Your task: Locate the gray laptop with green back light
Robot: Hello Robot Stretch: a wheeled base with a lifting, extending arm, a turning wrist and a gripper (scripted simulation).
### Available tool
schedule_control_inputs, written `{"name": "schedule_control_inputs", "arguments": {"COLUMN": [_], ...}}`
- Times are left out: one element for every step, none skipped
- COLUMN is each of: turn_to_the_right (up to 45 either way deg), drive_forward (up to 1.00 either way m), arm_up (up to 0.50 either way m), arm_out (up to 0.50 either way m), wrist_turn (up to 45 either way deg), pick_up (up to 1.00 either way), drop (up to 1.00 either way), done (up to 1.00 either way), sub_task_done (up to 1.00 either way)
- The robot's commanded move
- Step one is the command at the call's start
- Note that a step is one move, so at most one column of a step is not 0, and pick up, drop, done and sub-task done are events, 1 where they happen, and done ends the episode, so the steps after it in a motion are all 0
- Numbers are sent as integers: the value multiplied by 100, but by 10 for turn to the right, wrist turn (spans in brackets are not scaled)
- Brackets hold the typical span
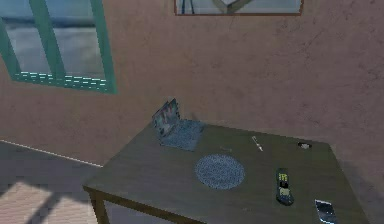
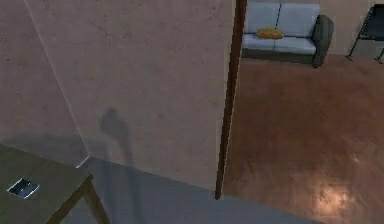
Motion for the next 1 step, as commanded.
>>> {"name": "schedule_control_inputs", "arguments": {"turn_to_the_right": [0], "drive_forward": [0], "arm_up": [0], "arm_out": [0], "wrist_turn": [0], "pick_up": [0], "drop": [0], "done": [100], "sub_task_done": [0]}}
